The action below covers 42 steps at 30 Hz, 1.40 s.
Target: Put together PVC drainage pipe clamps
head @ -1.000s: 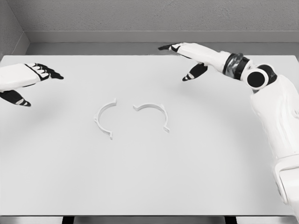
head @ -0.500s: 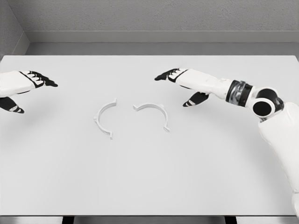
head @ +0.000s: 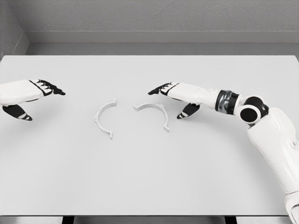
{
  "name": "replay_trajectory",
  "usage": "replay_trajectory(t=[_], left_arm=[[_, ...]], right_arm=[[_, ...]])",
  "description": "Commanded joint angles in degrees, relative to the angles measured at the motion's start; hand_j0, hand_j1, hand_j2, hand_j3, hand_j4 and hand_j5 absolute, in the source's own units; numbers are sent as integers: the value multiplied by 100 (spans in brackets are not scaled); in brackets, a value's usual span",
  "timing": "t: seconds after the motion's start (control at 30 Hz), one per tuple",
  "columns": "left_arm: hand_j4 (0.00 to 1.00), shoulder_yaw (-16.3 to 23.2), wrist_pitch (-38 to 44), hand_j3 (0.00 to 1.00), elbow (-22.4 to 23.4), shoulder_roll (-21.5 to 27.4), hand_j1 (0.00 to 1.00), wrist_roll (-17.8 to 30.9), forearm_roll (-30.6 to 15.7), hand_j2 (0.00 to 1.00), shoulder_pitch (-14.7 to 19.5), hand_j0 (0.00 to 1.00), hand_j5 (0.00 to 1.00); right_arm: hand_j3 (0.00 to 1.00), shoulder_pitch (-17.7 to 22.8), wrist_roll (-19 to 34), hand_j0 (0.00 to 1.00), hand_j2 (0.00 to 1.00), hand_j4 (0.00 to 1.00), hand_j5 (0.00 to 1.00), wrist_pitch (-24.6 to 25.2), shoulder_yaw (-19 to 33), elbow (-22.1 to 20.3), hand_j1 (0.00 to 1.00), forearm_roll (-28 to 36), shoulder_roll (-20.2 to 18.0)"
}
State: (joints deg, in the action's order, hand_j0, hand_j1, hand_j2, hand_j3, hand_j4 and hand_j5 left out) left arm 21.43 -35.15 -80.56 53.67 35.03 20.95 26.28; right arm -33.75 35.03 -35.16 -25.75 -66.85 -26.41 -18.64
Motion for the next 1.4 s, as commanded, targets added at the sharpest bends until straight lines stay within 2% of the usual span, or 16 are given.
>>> replay_trajectory(t=[0.0,0.47,0.63,0.9,1.0,1.07,1.13,1.17,1.23,1.37], left_arm=[[100,11,15,100,5,-23,100,-3,-30,100,0,100,100],[100,-86,15,100,14,73,100,-3,-21,100,53,100,100],[100,-86,15,100,-13,504,100,-3,-47,100,-17,100,100],[100,-86,15,100,-110,478,100,-3,-56,100,-9,100,100],[100,-156,15,100,-118,460,100,-3,-74,100,70,100,100],[100,-130,15,100,-57,460,100,-3,-65,100,-26,100,100],[100,-139,15,100,-4,469,100,-3,-56,100,-237,100,100],[100,-69,15,100,-48,373,100,-3,-74,100,-281,100,100],[100,-112,15,100,-329,144,100,-3,-74,100,-360,100,100],[100,-139,15,100,-1181,-208,100,-3,-65,100,-316,100,100]], right_arm=[[100,0,-3,100,100,100,100,16,0,5,100,40,185],[100,-44,-3,100,100,100,100,16,-159,-3,100,22,536],[100,-53,-3,100,100,100,100,16,-176,-3,100,22,624],[100,-62,-3,100,100,100,100,16,-317,23,100,-13,703],[100,-193,-3,100,100,100,100,16,-256,243,100,-118,642],[100,-272,-3,100,100,100,100,16,149,304,100,-162,537],[100,-404,-3,100,100,100,100,16,201,330,100,-154,440],[100,-580,-3,100,100,100,100,16,237,567,100,-162,440],[100,-896,-3,100,100,100,100,16,219,1139,100,-241,562],[100,-1081,-3,100,100,100,100,16,158,1719,100,-557,1019]])
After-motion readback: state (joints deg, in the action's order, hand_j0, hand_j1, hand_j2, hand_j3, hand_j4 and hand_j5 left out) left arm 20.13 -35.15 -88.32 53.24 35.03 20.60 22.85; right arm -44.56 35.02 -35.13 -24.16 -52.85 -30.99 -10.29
